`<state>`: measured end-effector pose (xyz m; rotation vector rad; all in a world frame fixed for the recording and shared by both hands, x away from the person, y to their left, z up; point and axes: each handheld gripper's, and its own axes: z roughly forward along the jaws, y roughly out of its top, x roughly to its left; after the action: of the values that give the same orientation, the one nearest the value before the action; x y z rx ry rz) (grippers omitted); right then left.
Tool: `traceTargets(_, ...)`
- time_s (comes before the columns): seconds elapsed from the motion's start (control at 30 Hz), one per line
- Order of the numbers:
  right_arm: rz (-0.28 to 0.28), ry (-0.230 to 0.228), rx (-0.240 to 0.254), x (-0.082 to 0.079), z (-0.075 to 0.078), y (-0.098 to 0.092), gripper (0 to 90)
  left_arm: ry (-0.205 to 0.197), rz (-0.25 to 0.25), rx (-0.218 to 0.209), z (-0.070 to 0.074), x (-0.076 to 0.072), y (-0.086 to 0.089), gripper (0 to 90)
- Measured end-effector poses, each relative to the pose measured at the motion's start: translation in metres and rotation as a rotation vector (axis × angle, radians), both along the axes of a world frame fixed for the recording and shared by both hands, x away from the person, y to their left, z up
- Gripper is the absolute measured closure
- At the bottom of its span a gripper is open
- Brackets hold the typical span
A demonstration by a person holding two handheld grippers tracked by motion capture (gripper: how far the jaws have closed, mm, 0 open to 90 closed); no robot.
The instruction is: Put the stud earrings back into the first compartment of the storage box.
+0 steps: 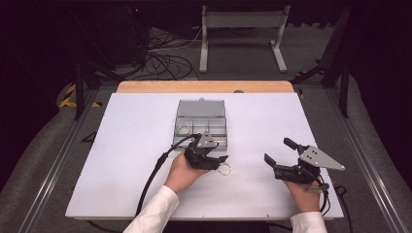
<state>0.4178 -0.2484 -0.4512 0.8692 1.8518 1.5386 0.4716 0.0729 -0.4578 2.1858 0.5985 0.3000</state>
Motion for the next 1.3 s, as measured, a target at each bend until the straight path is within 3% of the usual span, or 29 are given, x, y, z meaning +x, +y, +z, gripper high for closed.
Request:
traceTargets(0.23, 0.000, -0.001, 0.002, 0.000, 0.000, 0.000, 10.5, 0.024, -0.036, 0.046, -0.012, 0.000, -0.008, 55.2)
traceTargets(0.3, 0.002, -0.001, 0.001, 0.000, 0.000, 0.001, 10.4, 0.016, -0.030, 0.078, -0.016, 0.000, -0.011, 59.1)
traceTargets(0.4, 0.001, -0.001, 0.001, 0.000, 0.000, 0.000, 10.5, 0.041, -0.020, 0.095, -0.023, 0.002, -0.011, 63.7)
traceTargets(0.53, -0.001, 0.001, 0.000, 0.000, 0.000, -0.001, 10.5, 0.071, -0.024, 0.105, -0.031, 0.002, -0.012, 66.8)
traceTargets(0.67, 0.000, -0.001, -0.001, 0.000, 0.000, 0.000, 10.5, 0.073, -0.014, 0.104, -0.031, 0.002, -0.012, 70.4)
traceTargets(0.8, 0.000, -0.001, 0.000, 0.000, 0.000, 0.000, 10.5, 0.044, -0.017, 0.105, -0.033, -0.001, -0.013, 73.8)
traceTargets(0.97, 0.001, -0.003, 0.001, 0.000, 0.000, 0.001, 10.4, 0.013, -0.017, 0.123, -0.034, -0.006, -0.016, 85.5)
traceTargets(1.3, 0.001, -0.003, -0.002, 0.000, 0.000, 0.001, 10.5, 0.035, -0.020, 0.108, -0.032, -0.003, -0.015, 86.3)
